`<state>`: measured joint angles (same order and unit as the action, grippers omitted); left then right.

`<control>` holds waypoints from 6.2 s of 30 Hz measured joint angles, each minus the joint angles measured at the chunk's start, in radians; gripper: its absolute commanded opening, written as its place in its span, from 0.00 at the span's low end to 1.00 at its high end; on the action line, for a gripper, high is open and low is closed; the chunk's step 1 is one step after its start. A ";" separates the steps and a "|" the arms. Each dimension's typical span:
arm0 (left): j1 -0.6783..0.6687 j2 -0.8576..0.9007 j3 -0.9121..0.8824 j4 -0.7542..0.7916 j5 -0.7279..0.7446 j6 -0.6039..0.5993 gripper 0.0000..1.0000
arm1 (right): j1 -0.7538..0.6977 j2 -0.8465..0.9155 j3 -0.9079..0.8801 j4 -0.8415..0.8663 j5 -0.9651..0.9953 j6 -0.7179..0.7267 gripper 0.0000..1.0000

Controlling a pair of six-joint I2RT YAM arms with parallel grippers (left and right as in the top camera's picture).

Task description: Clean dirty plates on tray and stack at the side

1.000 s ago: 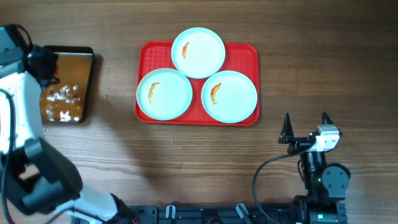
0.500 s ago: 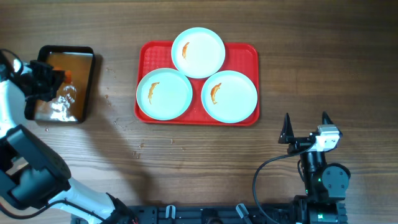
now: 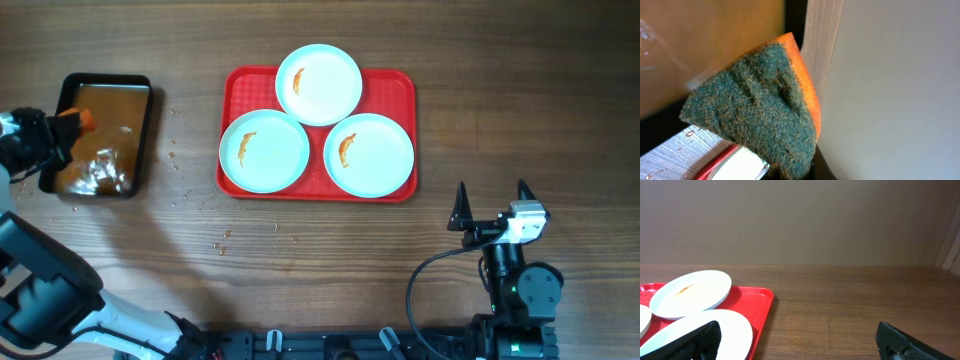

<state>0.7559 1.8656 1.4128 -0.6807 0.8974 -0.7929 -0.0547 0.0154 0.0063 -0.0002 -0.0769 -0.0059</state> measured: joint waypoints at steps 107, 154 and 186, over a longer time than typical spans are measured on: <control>-0.227 0.037 0.343 -0.288 -0.357 0.422 0.04 | 0.000 0.000 0.000 0.000 0.000 0.000 1.00; -0.792 -0.326 0.116 -0.397 -0.722 0.261 1.00 | 0.000 0.000 0.000 0.000 0.000 0.000 1.00; -0.742 -0.309 -0.084 -0.416 -0.748 0.188 1.00 | 0.302 1.545 1.728 -1.116 -0.576 -0.008 1.00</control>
<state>0.0143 1.5562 1.3293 -1.0966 0.1490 -0.6052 0.2470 1.5608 1.7348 -1.1164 -0.6529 -0.0135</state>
